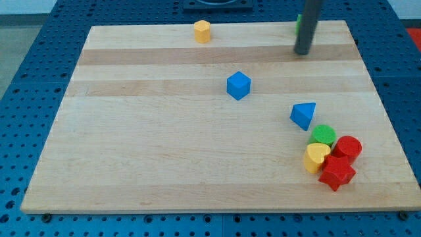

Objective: Move the green star to the top left

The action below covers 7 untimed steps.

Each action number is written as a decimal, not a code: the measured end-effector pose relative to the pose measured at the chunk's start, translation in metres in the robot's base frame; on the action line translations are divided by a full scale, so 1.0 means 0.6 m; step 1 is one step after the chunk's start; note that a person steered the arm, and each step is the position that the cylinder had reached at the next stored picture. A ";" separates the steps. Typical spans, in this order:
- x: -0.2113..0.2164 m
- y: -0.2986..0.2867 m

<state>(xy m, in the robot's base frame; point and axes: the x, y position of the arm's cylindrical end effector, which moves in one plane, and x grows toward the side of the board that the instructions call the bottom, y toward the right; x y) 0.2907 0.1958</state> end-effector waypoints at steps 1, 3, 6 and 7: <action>-0.026 0.107; -0.166 0.104; -0.163 0.041; -0.136 0.034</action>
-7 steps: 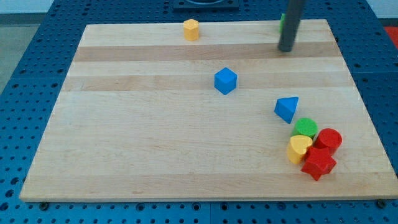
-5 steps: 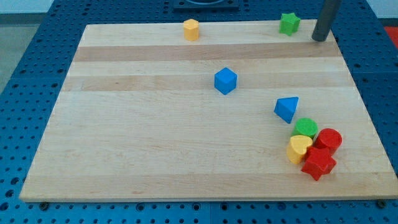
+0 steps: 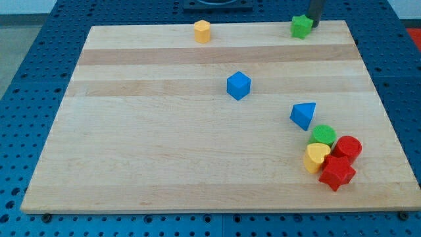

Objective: Move the green star to the top left

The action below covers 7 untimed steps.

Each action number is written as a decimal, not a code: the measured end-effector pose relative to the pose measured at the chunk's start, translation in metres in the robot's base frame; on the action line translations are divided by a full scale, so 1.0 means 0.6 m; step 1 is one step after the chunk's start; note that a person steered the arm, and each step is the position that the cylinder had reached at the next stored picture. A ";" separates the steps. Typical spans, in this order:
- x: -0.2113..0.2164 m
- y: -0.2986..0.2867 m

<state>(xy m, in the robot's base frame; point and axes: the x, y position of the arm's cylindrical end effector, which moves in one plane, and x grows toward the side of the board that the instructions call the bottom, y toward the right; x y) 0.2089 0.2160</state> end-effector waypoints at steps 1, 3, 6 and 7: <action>0.016 -0.004; 0.016 -0.094; 0.078 -0.192; 0.103 -0.254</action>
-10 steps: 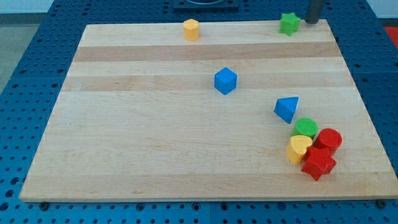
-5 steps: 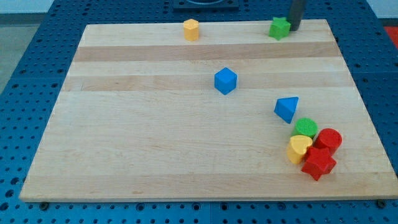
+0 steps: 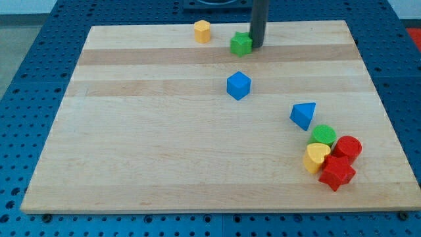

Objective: Move the green star to the top left

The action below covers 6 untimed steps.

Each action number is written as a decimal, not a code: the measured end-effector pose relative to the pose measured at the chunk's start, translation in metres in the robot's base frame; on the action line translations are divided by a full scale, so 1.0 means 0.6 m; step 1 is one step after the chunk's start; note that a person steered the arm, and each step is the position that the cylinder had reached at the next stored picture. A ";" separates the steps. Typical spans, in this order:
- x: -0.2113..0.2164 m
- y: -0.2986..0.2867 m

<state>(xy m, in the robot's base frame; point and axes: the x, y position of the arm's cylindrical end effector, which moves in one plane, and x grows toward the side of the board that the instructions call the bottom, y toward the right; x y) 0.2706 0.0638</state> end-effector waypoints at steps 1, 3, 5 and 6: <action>0.046 -0.063; 0.064 -0.130; 0.058 -0.057; 0.057 -0.013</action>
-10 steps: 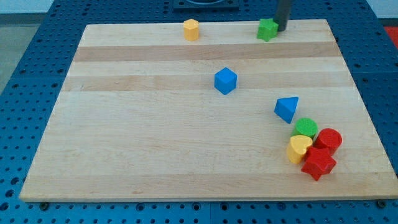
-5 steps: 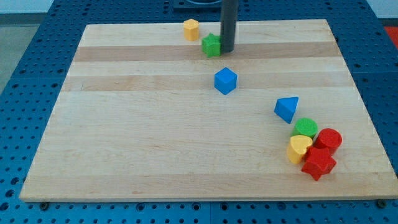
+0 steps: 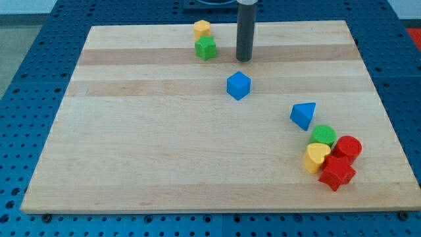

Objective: Move the green star to the top left

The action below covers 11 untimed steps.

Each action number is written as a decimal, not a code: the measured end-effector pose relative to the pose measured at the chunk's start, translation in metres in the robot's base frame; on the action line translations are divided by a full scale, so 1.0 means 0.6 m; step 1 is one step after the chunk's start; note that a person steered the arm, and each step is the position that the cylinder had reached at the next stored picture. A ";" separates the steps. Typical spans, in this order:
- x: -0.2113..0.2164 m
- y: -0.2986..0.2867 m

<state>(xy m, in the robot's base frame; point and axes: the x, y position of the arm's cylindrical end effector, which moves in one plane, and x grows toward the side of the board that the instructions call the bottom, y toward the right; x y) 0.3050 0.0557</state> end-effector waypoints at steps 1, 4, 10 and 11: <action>-0.026 -0.018; -0.065 -0.103; -0.012 -0.206; -0.012 -0.206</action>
<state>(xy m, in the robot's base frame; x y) 0.2978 -0.0678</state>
